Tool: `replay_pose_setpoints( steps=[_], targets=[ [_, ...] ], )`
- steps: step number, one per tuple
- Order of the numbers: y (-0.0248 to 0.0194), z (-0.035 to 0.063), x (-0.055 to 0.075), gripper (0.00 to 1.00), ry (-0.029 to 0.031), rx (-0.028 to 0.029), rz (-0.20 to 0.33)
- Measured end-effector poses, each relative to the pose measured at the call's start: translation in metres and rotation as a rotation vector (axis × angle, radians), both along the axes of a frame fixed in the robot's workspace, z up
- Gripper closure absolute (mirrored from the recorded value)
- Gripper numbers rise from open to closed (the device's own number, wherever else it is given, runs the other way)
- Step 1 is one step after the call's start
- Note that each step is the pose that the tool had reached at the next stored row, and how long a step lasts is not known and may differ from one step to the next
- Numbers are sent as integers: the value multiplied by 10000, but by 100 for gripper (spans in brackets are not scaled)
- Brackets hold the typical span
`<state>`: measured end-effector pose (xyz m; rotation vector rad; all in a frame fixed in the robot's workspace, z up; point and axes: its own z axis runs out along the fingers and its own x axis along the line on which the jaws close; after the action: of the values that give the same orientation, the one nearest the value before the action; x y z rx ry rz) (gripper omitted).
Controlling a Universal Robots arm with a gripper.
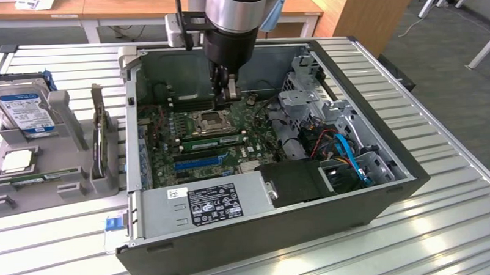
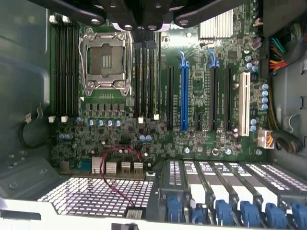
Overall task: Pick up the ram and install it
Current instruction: 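Press down the ram until it locks into place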
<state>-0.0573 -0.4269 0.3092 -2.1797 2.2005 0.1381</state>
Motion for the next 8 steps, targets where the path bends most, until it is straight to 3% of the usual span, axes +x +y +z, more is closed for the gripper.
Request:
replay_pose_setpoints(
  steps=[8],
  targets=[
    [0,0,84,90,3,0,0]
  ],
)
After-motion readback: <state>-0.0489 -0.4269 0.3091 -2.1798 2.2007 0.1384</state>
